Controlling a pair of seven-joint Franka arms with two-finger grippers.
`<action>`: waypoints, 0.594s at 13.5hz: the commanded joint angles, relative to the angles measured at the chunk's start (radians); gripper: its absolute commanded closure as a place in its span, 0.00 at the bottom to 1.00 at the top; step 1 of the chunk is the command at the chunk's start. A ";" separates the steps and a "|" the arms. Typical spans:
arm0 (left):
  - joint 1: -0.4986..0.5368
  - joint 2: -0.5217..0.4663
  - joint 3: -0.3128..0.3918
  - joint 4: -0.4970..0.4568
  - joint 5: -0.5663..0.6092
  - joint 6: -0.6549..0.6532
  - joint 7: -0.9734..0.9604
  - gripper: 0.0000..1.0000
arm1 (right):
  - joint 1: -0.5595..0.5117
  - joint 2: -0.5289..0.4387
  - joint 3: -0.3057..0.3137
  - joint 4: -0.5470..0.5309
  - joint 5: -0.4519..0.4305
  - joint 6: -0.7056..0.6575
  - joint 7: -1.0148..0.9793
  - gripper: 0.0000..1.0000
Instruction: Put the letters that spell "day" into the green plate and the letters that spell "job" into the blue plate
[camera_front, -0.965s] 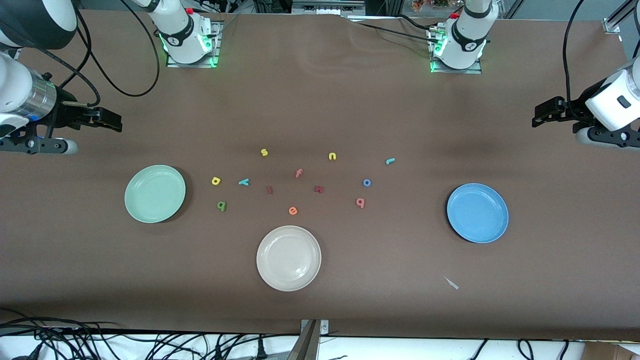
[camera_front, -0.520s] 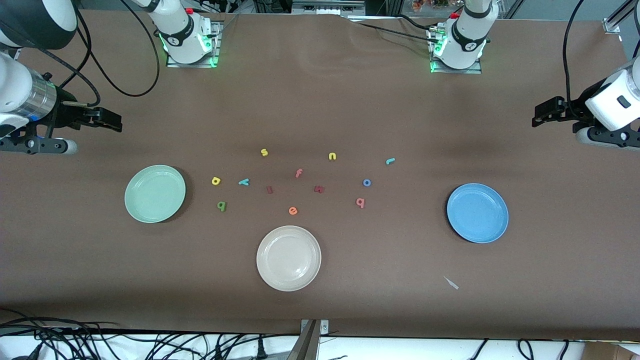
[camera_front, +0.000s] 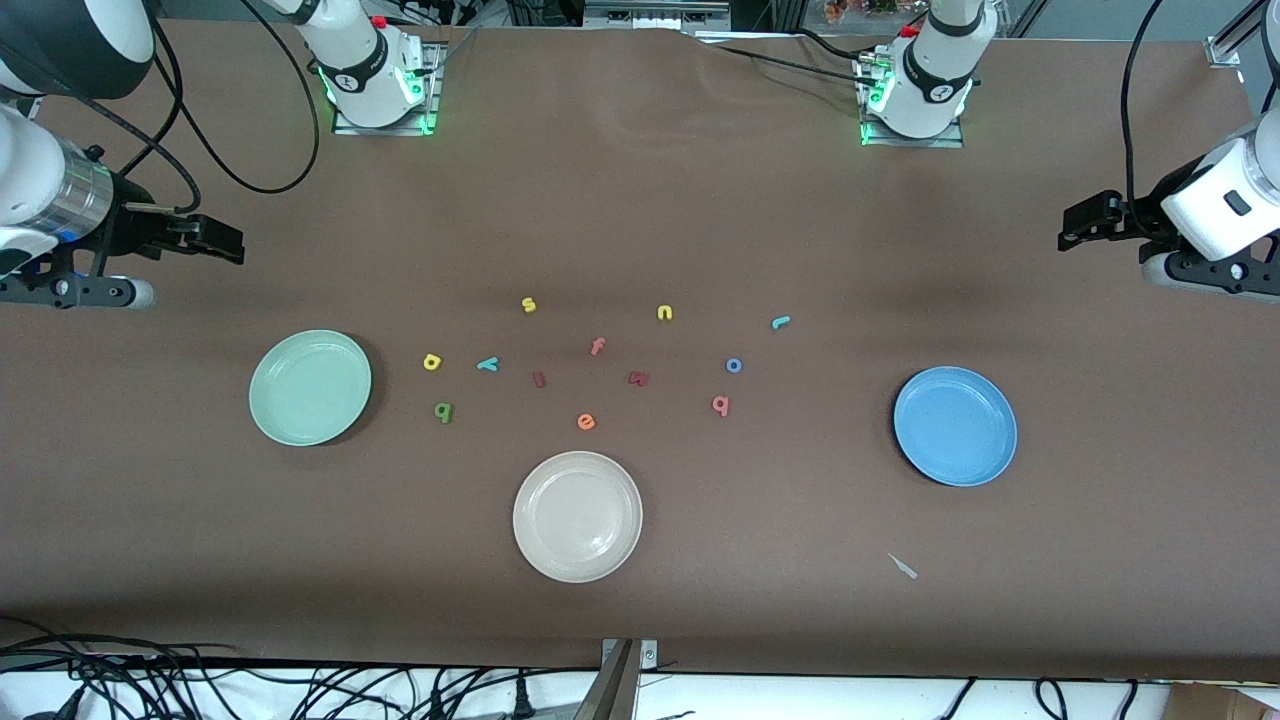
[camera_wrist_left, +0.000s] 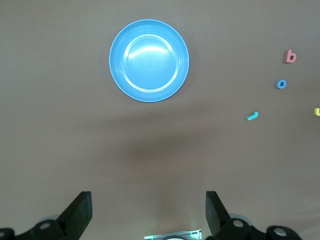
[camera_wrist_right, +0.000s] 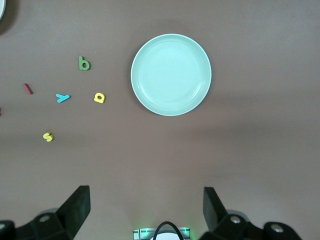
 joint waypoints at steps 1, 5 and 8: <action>0.003 -0.011 -0.001 -0.002 -0.015 -0.019 0.001 0.00 | -0.003 0.005 0.000 0.014 0.015 -0.008 -0.015 0.00; -0.002 -0.005 -0.003 0.004 -0.015 -0.020 0.001 0.00 | -0.003 0.005 0.000 0.014 0.015 -0.008 -0.015 0.00; -0.017 0.018 -0.040 0.009 -0.015 -0.019 -0.064 0.00 | -0.001 0.004 0.001 0.014 0.015 -0.006 -0.015 0.00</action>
